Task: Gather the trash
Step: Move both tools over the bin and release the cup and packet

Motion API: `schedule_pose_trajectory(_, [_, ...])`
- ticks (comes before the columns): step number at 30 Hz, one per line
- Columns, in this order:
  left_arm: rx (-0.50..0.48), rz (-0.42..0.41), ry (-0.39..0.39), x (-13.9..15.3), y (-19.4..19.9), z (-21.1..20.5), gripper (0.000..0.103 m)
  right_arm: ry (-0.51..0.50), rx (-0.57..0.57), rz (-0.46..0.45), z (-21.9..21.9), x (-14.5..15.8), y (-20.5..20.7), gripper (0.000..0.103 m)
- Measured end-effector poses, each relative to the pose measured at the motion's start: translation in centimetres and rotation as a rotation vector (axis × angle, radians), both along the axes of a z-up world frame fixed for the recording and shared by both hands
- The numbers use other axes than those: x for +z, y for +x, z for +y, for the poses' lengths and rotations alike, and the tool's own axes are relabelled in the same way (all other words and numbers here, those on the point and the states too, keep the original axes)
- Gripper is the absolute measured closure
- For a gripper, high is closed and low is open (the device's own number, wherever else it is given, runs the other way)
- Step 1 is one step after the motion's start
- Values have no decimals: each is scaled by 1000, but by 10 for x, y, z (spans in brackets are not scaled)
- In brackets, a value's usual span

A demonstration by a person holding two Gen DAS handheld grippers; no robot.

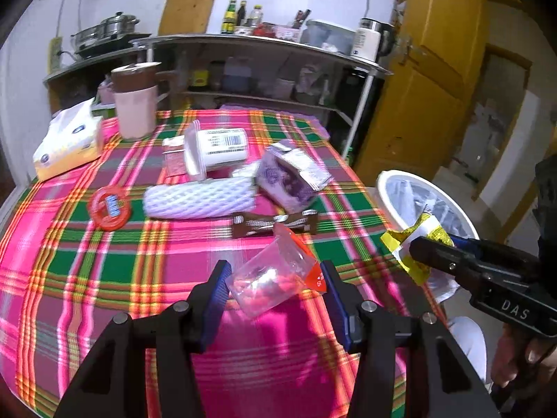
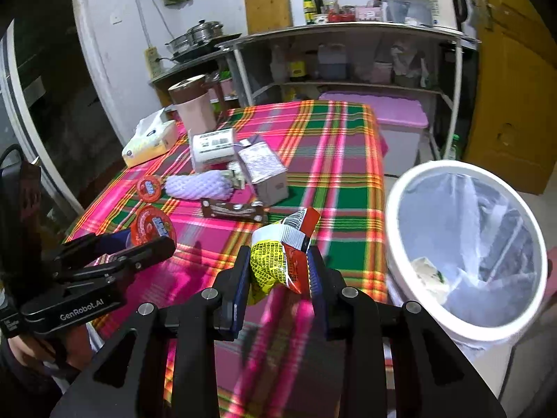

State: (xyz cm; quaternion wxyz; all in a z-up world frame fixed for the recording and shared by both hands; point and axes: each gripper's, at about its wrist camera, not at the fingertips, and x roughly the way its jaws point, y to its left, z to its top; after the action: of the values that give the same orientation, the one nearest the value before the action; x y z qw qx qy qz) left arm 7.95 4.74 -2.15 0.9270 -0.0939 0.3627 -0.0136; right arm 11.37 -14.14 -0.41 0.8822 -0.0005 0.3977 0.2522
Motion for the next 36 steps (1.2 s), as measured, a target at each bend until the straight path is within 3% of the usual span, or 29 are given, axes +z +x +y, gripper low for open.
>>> schedule_pose_trajectory(22, [-249, -32, -9, 13, 49, -105, 51, -1, -270, -2, -116, 2, 7, 70])
schedule_pose_trajectory(36, [-376, -33, -32, 7, 92, -152, 51, -13, -328, 50, -149, -14, 23, 70])
